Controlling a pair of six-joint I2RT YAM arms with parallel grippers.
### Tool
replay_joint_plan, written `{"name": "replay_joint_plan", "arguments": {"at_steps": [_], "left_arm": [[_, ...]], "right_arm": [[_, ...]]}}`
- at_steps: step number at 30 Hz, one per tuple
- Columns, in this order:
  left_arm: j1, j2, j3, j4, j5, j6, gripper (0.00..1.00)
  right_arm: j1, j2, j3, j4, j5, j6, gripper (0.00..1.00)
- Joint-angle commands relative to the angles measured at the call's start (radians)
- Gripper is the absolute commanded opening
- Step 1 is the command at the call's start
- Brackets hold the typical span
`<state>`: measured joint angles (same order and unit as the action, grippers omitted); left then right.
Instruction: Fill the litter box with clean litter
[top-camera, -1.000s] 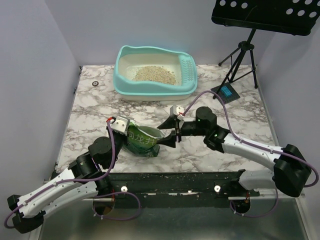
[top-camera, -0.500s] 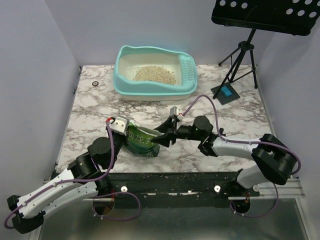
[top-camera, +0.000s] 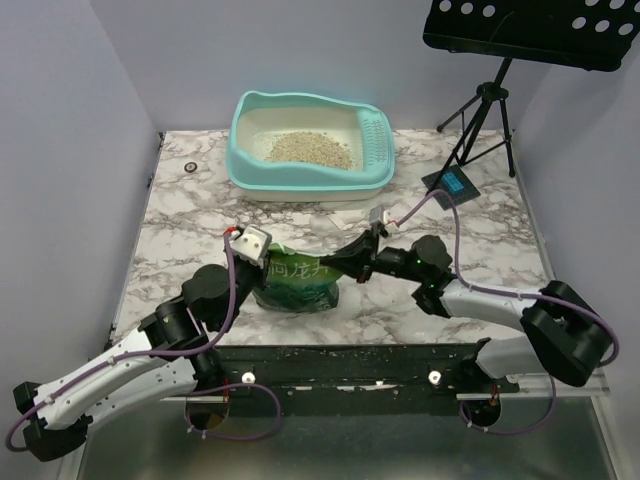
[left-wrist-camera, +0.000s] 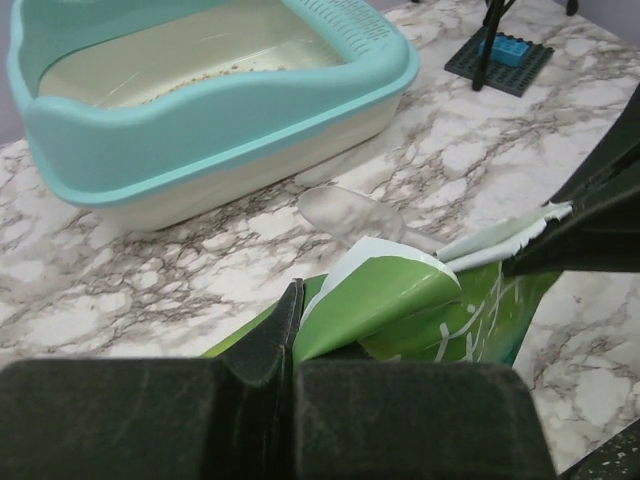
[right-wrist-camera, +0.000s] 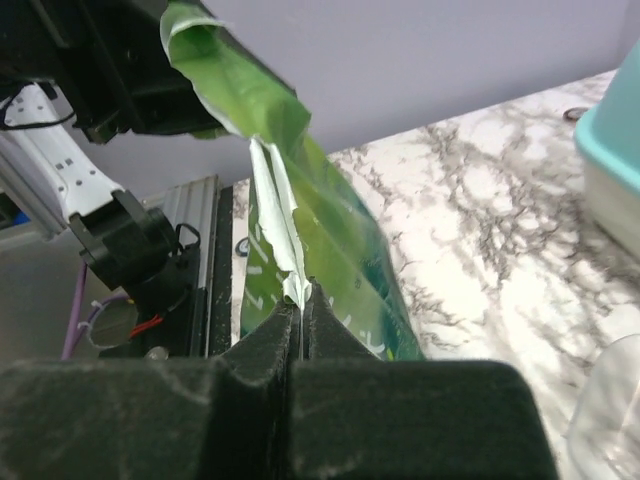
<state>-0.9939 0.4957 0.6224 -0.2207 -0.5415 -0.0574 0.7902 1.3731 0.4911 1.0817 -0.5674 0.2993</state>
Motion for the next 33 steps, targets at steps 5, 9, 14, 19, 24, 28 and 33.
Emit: {"name": "replay_joint_plan", "arguments": {"at_steps": [5, 9, 14, 19, 24, 28, 33], "left_arm": [[0.005, 0.156, 0.151, 0.193, 0.161, -0.108, 0.05], [0.005, 0.204, 0.122, 0.243, 0.259, -0.104, 0.30], [0.006, 0.195, 0.028, 0.316, 0.356, -0.163, 0.59], [0.014, 0.100, -0.076, 0.333, 0.324, -0.245, 0.62], [0.026, 0.011, -0.193, 0.382, 0.328, -0.306, 0.65], [0.038, -0.012, -0.276, 0.461, 0.342, -0.315, 0.66], [0.116, 0.007, -0.331, 0.590, 0.464, -0.343, 0.72]], "right_arm": [[-0.261, -0.207, 0.116, -0.329, -0.313, -0.001, 0.00], [-0.267, -0.298, 0.019, -0.447, -0.208, -0.006, 0.00], [-0.272, -0.466, -0.120, -0.543, -0.069, 0.001, 0.00], [-0.275, -0.632, -0.180, -0.660, 0.017, 0.004, 0.00], [-0.275, -0.747, -0.203, -0.746, 0.061, -0.005, 0.00], [-0.275, -0.795, -0.217, -0.775, 0.057, -0.002, 0.00], [-0.275, -0.847, -0.233, -0.786, 0.026, 0.021, 0.00]]}}
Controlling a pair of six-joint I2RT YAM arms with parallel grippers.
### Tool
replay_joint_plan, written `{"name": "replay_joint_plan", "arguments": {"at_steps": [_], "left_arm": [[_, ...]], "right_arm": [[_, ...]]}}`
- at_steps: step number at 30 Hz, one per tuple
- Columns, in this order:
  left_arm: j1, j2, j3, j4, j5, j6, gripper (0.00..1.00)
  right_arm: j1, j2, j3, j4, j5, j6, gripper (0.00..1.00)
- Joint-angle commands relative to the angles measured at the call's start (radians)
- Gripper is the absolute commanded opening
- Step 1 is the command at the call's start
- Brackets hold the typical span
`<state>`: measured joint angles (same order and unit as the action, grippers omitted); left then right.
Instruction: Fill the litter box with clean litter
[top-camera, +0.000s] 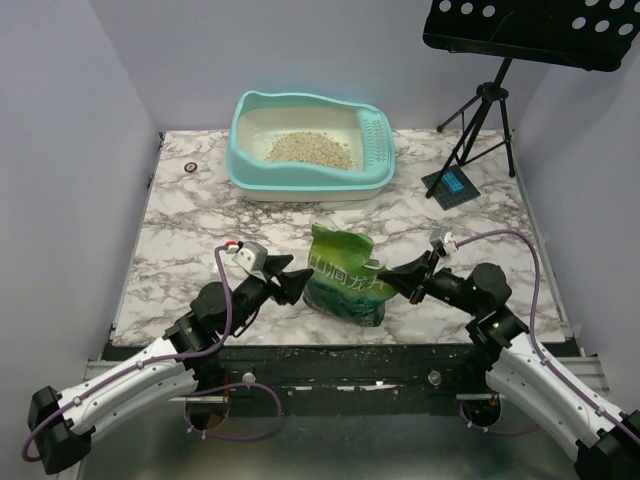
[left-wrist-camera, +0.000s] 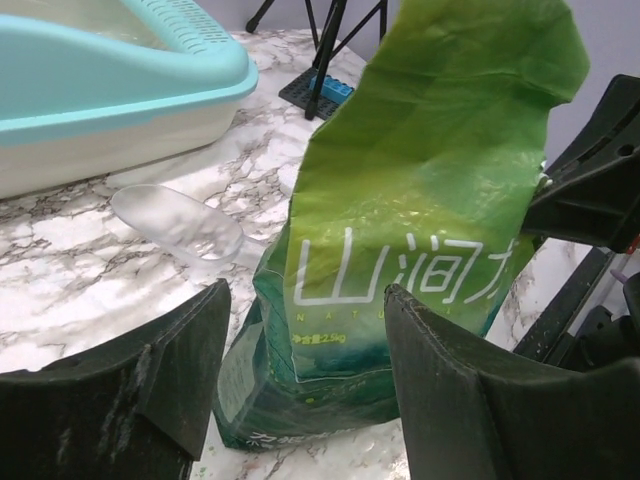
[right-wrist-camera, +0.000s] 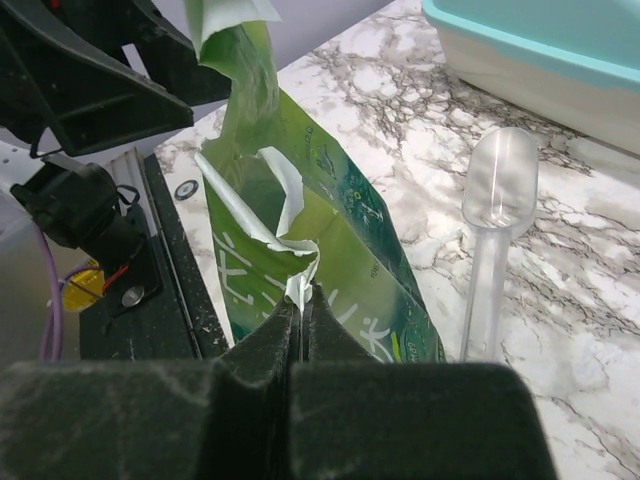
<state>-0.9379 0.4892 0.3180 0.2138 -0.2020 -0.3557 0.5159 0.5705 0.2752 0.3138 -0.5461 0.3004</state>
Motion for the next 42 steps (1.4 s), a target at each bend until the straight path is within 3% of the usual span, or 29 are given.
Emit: {"name": "replay_joint_plan", "arguments": {"at_steps": [1, 14, 21, 26, 29, 33, 42], "left_arm": [[0.079, 0.034, -0.025, 0.179, 0.156, -0.048, 0.72], [0.315, 0.304, -0.011, 0.533, 0.564, -0.158, 0.73], [0.407, 0.557, 0.013, 0.861, 0.887, -0.356, 0.71], [0.422, 0.715, 0.027, 1.091, 1.009, -0.505, 0.71], [0.425, 0.764, 0.026, 1.200, 1.050, -0.581, 0.70], [0.424, 0.781, 0.044, 1.190, 1.081, -0.595, 0.64], [0.415, 0.841, 0.046, 1.294, 1.121, -0.697, 0.42]], "right_arm": [[-0.001, -0.050, -0.024, -0.018, -0.001, 0.022, 0.00], [-0.001, -0.133, -0.111, 0.034, -0.087, 0.078, 0.00], [-0.001, -0.147, -0.142, 0.071, -0.109, 0.109, 0.00], [-0.001, -0.176, -0.142, 0.047, -0.080, 0.121, 0.00], [-0.001, -0.204, -0.145, 0.022, -0.051, 0.118, 0.00], [0.001, -0.201, -0.139, 0.005, -0.032, 0.120, 0.00], [-0.001, -0.140, -0.097, -0.039, -0.023, 0.118, 0.00]]}}
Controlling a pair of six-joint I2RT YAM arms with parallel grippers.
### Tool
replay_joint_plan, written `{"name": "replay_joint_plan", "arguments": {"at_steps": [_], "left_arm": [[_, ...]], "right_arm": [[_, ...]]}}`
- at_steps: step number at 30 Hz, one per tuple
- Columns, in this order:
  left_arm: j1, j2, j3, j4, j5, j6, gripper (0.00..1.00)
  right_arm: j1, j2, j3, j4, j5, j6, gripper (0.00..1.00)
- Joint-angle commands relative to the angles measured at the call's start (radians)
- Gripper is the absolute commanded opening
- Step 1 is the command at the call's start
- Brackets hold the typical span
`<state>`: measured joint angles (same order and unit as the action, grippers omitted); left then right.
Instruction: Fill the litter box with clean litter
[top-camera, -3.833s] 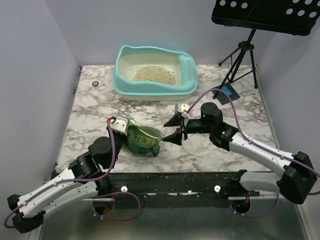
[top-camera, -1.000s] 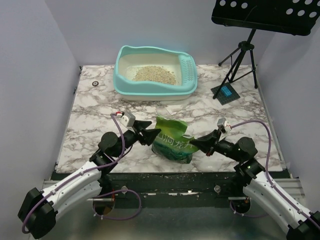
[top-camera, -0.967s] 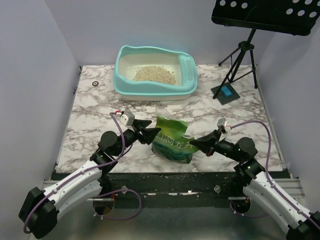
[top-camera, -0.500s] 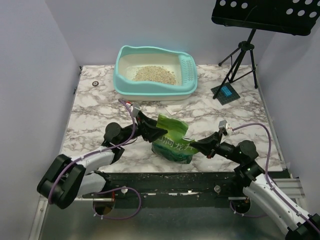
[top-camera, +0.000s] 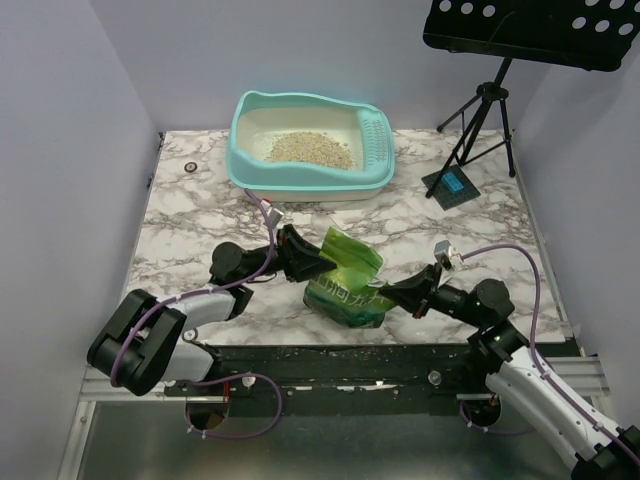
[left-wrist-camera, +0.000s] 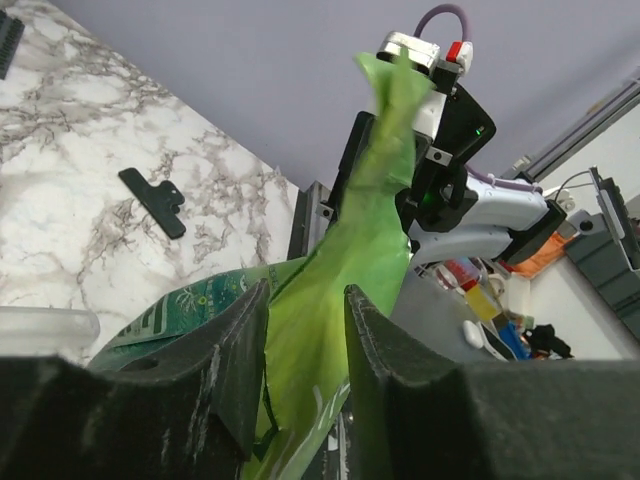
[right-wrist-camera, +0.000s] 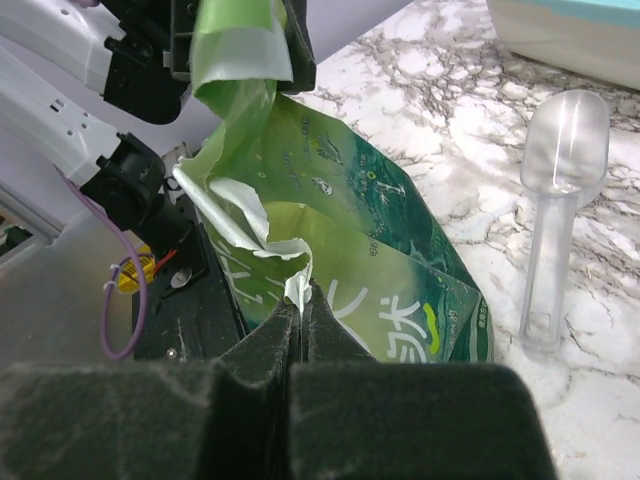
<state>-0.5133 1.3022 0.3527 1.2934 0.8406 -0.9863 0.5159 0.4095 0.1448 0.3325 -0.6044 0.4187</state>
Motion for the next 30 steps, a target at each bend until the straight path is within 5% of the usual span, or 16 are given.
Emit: {"name": "replay_joint_plan", "arguments": {"at_steps": [1, 7, 12, 18, 30], "left_arm": [[-0.016, 0.028, 0.009, 0.208, 0.080, -0.064, 0.41], [-0.042, -0.038, 0.017, -0.003, 0.057, 0.055, 0.19], [-0.074, -0.162, 0.071, -0.392, 0.005, 0.239, 0.00], [-0.083, -0.305, 0.097, -0.773, -0.096, 0.334, 0.00], [-0.091, -0.707, -0.005, -1.388, -0.423, 0.143, 0.00]], "right_arm": [[-0.001, 0.026, 0.038, -0.062, 0.035, 0.002, 0.00], [-0.001, 0.058, 0.064, -0.092, 0.035, -0.003, 0.00], [-0.001, 0.072, 0.081, -0.121, 0.048, -0.008, 0.00], [-0.001, 0.118, 0.148, -0.208, 0.035, 0.006, 0.00], [-0.001, 0.120, 0.187, -0.475, -0.173, 0.307, 0.00]]}}
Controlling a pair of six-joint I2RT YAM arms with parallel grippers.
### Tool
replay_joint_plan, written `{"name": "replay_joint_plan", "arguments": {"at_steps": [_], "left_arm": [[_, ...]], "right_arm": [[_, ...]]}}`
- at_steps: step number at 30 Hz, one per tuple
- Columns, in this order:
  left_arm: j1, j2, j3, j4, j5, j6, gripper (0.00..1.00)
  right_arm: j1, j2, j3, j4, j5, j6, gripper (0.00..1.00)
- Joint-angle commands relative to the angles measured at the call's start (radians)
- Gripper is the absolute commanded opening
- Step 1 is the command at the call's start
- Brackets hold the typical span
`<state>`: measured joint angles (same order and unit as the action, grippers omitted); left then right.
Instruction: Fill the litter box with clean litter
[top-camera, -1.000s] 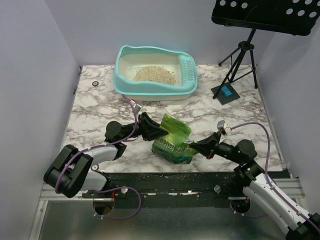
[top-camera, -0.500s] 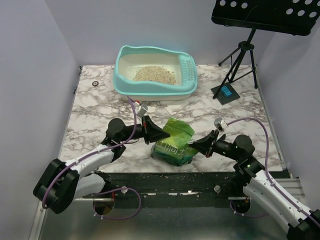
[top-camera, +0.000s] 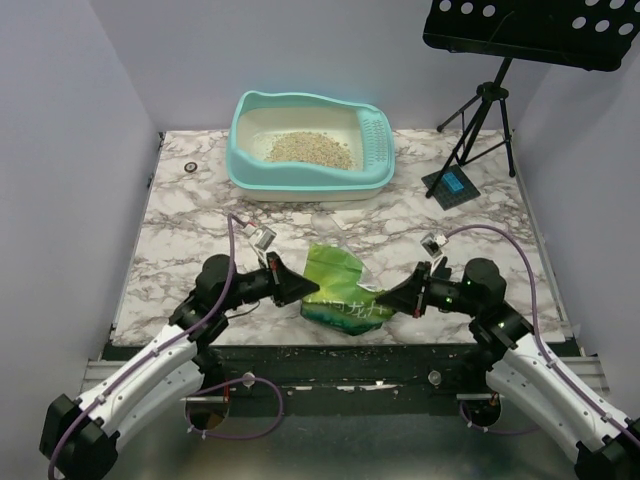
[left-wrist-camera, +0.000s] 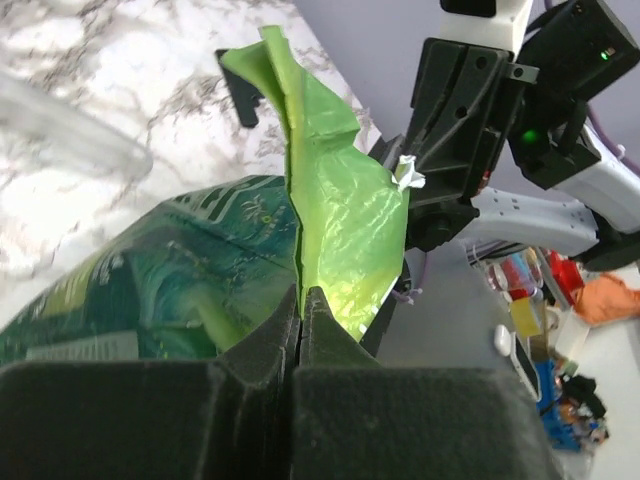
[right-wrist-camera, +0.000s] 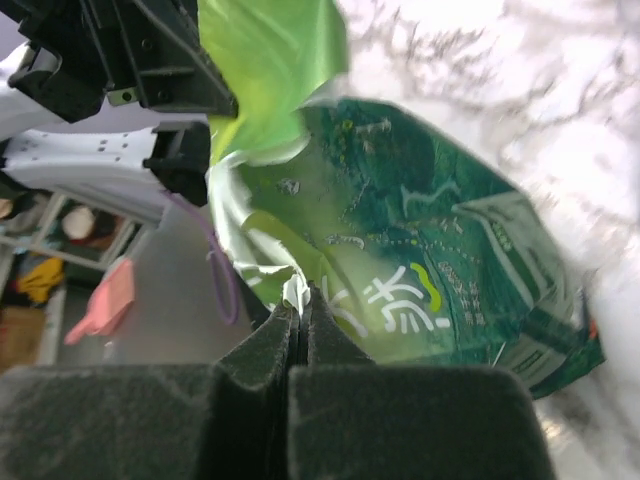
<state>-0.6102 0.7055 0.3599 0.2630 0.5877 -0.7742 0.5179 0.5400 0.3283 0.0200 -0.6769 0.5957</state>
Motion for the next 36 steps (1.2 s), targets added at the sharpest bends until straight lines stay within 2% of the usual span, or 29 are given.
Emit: {"name": "replay_joint_plan", "arguments": {"at_steps": [1, 6, 10, 15, 19, 21, 22, 25, 30, 33, 36], "left_arm": [[0.006, -0.136, -0.003, -0.410, -0.201, -0.080, 0.00], [0.006, -0.228, 0.005, -0.617, -0.264, -0.122, 0.00], [0.004, -0.192, -0.016, -0.617, -0.174, -0.177, 0.00], [0.004, -0.164, 0.030, -0.718, -0.151, -0.155, 0.00], [0.004, -0.118, 0.048, -0.762, -0.117, -0.135, 0.00], [0.004, -0.110, 0.057, -0.762, -0.114, -0.128, 0.00], [0.004, -0.103, 0.062, -0.762, -0.109, -0.120, 0.00], [0.004, -0.069, 0.074, -0.762, -0.104, -0.106, 0.00], [0.004, -0.021, 0.097, -0.757, -0.091, -0.080, 0.00], [0.004, 0.003, 0.114, -0.760, -0.083, -0.068, 0.00], [0.004, 0.023, 0.132, -0.758, -0.078, -0.060, 0.00]], "right_arm": [[-0.002, -0.015, -0.005, -0.170, -0.137, 0.148, 0.00], [-0.002, -0.049, -0.066, -0.193, -0.237, 0.233, 0.00], [-0.004, -0.055, -0.103, -0.189, -0.276, 0.309, 0.00], [-0.002, -0.032, -0.152, -0.181, -0.302, 0.420, 0.00], [-0.002, -0.040, -0.152, -0.192, -0.282, 0.426, 0.01], [-0.002, -0.026, -0.077, -0.273, -0.250, 0.330, 0.20], [-0.002, -0.008, -0.017, -0.364, -0.209, 0.256, 0.28], [-0.002, 0.063, 0.191, -0.576, -0.098, 0.037, 0.41], [-0.002, 0.173, 0.458, -0.709, -0.001, -0.192, 0.51], [0.005, 0.253, 0.569, -0.755, -0.007, -0.310, 0.52], [0.083, 0.334, 0.659, -0.782, -0.030, -0.398, 0.52]]}}
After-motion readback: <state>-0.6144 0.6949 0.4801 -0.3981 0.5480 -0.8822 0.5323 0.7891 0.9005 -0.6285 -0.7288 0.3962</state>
